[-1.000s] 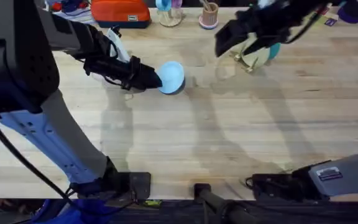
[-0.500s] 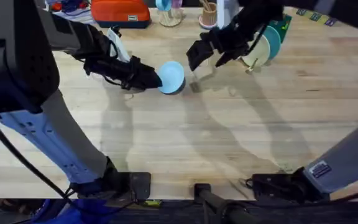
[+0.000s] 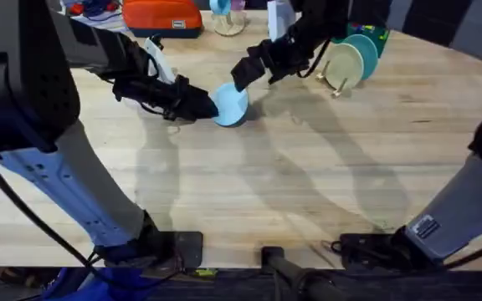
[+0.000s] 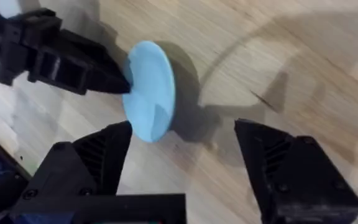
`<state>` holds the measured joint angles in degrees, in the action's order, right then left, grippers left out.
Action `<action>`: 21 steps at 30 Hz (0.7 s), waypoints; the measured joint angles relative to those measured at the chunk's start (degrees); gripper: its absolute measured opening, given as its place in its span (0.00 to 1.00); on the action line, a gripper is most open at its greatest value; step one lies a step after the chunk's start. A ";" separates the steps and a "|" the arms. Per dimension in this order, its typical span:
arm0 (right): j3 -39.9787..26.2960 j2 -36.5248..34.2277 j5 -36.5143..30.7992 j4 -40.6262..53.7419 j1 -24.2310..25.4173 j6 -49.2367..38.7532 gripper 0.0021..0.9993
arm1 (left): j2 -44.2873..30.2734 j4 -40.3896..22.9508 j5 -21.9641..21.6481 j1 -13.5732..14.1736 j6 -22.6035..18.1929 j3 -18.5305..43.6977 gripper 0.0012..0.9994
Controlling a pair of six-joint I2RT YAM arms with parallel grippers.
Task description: Pick up the plates from the table one by one and place each into a slot on the dish rack.
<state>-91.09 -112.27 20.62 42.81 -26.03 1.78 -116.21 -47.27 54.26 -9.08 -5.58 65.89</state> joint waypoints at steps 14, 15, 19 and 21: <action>-0.02 -6.37 0.00 -5.75 -4.01 2.30 0.89 | 0.00 0.02 0.00 0.00 0.00 0.00 0.04; -0.02 -6.74 0.00 -5.97 -4.24 2.33 0.84 | -0.01 0.02 0.00 0.00 0.00 0.00 0.04; -0.02 -7.94 0.09 -6.34 -4.88 2.72 0.48 | -0.01 0.02 0.00 0.00 0.00 0.00 0.04; -0.06 -8.01 0.99 -6.34 -5.08 3.01 0.22 | -0.01 0.07 0.04 0.01 0.00 0.00 0.04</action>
<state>-91.15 -120.28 21.62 36.48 -31.11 4.79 -116.22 -47.19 54.30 -9.07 -5.58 65.89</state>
